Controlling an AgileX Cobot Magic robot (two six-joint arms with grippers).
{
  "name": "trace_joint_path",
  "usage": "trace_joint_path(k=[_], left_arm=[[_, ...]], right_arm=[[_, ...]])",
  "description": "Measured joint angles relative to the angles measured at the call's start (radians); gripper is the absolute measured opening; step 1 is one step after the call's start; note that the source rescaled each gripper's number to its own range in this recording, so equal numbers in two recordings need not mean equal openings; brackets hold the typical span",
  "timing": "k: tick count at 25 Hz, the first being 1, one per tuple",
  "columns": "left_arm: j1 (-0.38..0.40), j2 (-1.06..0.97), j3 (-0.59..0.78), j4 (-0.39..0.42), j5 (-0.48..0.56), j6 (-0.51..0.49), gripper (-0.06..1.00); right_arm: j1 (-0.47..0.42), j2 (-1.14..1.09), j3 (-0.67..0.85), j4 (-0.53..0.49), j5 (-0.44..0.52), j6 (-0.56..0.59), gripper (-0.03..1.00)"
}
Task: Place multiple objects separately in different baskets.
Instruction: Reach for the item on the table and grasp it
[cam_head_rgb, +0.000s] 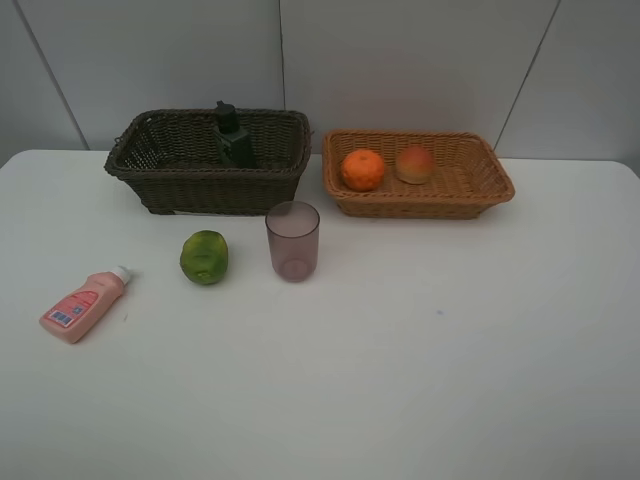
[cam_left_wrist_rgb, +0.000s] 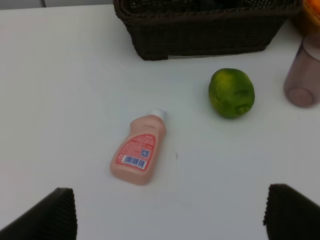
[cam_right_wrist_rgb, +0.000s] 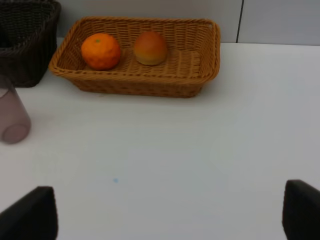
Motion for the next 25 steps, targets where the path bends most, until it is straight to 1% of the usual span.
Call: trace_joint_path(k=[4,10,25], left_arm=[[0.0,0.0,0.0,0.0,0.0,0.0,0.97],[0.0,0.0,0.0,0.0,0.0,0.0,0.97],[0.0,0.0,0.0,0.0,0.0,0.0,0.97]], right_arm=[[-0.003,0.0,0.0,-0.013,0.0,0.0,1.0],[-0.059,0.0,0.0,-0.015,0.0,0.0,1.0],[-0.059,0.0,0.0,-0.015,-0.001,0.0,1.0]])
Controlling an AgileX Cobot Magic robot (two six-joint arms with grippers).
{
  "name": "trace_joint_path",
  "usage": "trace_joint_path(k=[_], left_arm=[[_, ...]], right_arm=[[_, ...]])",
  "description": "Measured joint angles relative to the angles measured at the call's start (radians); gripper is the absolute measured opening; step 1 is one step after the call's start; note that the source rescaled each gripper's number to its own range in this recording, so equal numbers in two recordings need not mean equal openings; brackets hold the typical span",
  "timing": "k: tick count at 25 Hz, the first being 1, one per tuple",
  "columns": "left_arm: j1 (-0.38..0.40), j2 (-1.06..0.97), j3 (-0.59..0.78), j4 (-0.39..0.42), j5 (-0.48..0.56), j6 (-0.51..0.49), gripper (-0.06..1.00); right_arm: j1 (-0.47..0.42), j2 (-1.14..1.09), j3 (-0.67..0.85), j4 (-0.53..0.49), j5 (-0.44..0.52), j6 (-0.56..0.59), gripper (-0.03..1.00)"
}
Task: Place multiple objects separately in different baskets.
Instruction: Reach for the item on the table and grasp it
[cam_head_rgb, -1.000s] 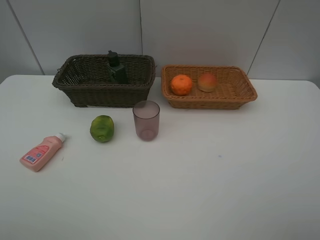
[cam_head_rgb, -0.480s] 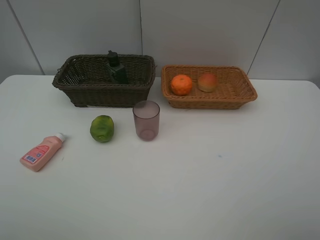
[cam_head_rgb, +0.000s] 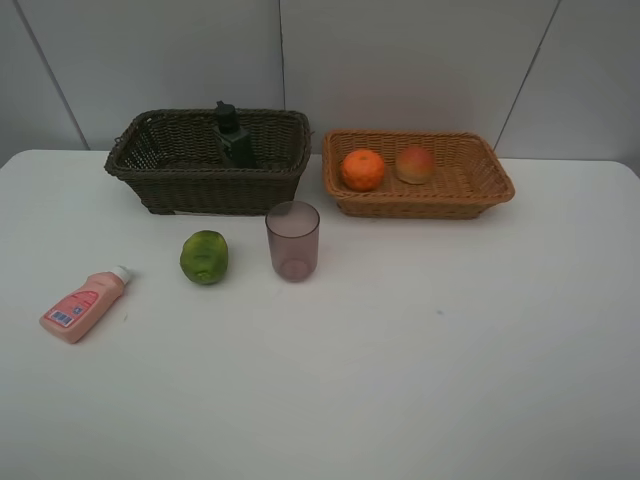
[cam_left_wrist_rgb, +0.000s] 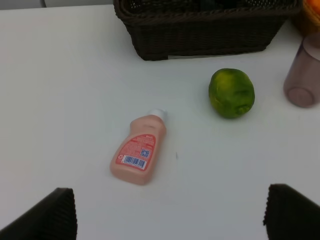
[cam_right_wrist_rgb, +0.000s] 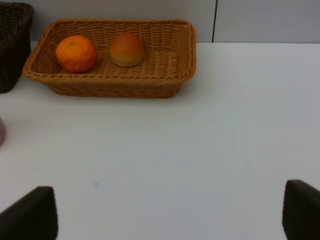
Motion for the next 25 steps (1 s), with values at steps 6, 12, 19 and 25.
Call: trace_joint_path(k=[6,12,19,25], left_arm=[[0.0,0.0,0.0,0.0,0.0,0.0,0.97],[0.0,0.0,0.0,0.0,0.0,0.0,0.97],[0.0,0.0,0.0,0.0,0.0,0.0,0.97],[0.0,0.019,-0.007,-0.021,-0.009,0.001,0.97]], right_arm=[[0.0,0.0,0.0,0.0,0.0,0.0,1.0],[0.0,0.0,0.0,0.0,0.0,0.0,1.0],[0.0,0.0,0.0,0.0,0.0,0.0,1.0],[0.0,0.0,0.0,0.0,0.0,0.0,1.0]])
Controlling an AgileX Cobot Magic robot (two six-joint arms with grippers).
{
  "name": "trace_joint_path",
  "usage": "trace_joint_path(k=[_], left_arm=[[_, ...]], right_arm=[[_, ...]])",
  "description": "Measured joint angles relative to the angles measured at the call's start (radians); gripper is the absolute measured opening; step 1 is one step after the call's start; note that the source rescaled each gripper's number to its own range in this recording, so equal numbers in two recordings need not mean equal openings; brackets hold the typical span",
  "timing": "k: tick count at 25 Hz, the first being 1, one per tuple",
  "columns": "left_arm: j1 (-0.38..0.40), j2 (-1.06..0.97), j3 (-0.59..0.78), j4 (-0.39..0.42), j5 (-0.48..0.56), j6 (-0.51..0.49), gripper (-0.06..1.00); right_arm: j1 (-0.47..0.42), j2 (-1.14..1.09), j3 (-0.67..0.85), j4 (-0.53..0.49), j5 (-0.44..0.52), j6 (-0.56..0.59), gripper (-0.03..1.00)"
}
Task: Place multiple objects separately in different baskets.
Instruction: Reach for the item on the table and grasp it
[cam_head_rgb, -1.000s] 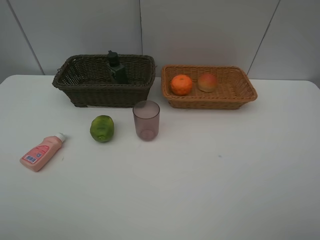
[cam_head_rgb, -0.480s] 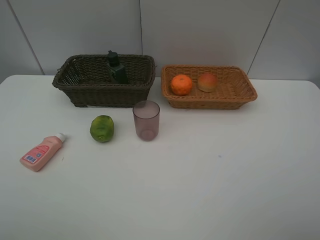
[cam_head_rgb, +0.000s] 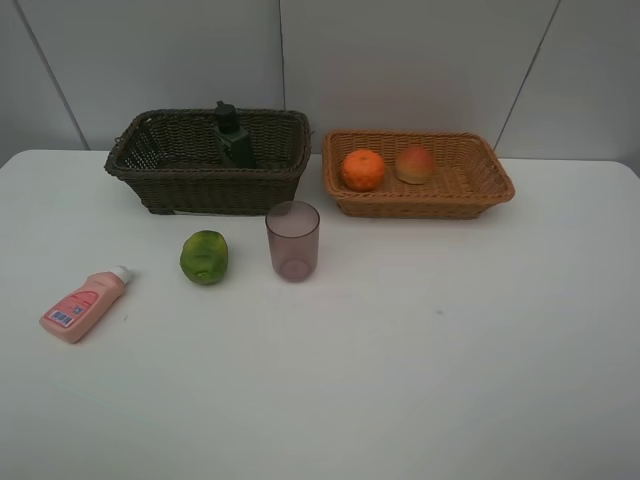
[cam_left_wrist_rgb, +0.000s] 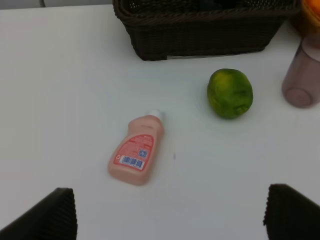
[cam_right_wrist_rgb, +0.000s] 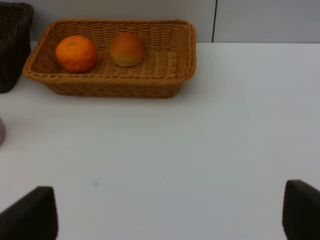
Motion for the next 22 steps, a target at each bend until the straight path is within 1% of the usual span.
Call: trace_joint_path(k=[4,8,11,17,22], left_arm=[[0.0,0.152,-0.045,-0.041,-0.121,0.002,0.97],[0.0,0.394,-0.09,-0.044,-0.202,0.043,0.97],[0.0,0.615,-0.122,-0.044,-0.222,0.082,0.97],[0.0,1.088,-0.225,-0.023,-0.239,0.1,0.97],[0.0,1.343,-0.328,-0.02,-0.245,0.1,0.97]], right_arm=[[0.0,0.0,0.0,0.0,0.0,0.0,1.0],[0.0,0.0,0.0,0.0,0.0,0.0,1.0],[0.0,0.0,0.0,0.0,0.0,0.0,1.0],[0.0,0.0,0.0,0.0,0.0,0.0,1.0],[0.0,0.0,0.0,0.0,0.0,0.0,1.0]])
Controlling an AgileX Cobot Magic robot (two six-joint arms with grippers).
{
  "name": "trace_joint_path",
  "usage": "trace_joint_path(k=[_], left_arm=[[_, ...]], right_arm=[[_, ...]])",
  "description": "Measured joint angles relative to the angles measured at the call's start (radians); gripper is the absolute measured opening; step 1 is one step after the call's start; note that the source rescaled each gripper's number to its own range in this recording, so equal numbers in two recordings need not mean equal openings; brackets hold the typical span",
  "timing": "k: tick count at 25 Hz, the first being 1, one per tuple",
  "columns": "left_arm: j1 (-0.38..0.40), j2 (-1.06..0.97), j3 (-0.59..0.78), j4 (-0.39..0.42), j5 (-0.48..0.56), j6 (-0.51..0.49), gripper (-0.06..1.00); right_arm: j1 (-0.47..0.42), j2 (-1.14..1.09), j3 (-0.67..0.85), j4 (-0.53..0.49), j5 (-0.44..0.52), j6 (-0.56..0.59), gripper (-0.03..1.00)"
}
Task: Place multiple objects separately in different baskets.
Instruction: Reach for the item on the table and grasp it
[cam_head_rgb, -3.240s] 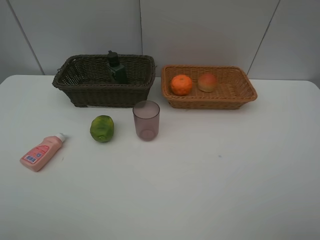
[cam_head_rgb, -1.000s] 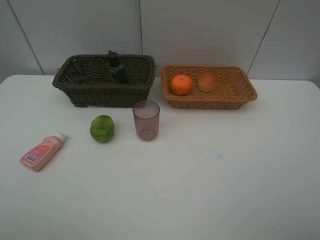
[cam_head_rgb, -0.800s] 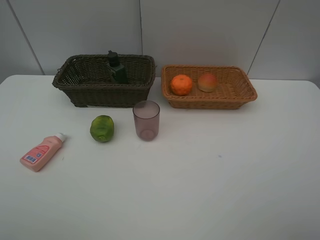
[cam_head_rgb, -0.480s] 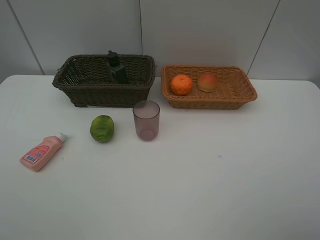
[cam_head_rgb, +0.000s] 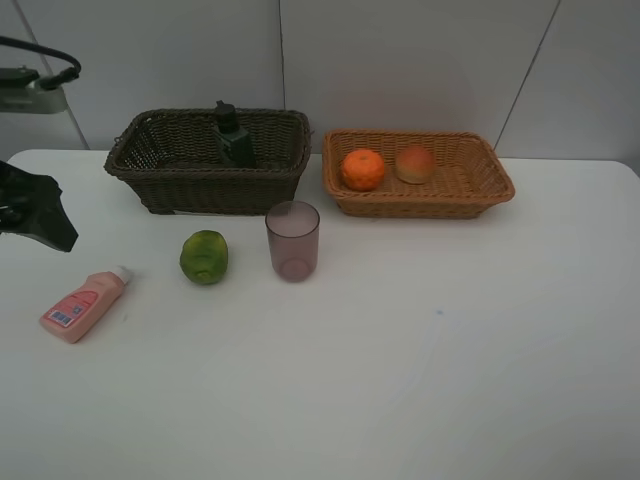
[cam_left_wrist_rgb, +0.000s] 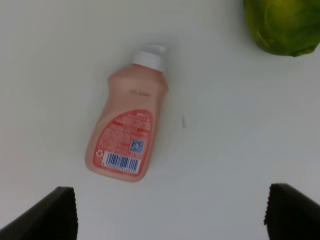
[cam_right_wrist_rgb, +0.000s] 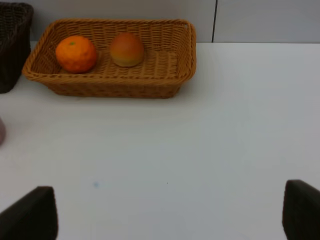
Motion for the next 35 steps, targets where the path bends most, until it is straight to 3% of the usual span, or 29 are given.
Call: trace_joint_path(k=[8,17,29,35], left_arm=[[0.0,0.176,-0.023,0.053,-0.034,0.062,0.97],[0.0,0.324,-0.023,0.131,-0.169,0.133,0.97],[0.0,0.399,0.102,0.121,-0.413,0.187,0.97],[0.0,0.403,0.111,0.075,-0.439,0.187,0.97]], right_arm=[[0.0,0.0,0.0,0.0,0.0,0.0,1.0],[0.0,0.0,0.0,0.0,0.0,0.0,1.0],[0.0,0.0,0.0,0.0,0.0,0.0,1.0],[0.0,0.0,0.0,0.0,0.0,0.0,1.0]])
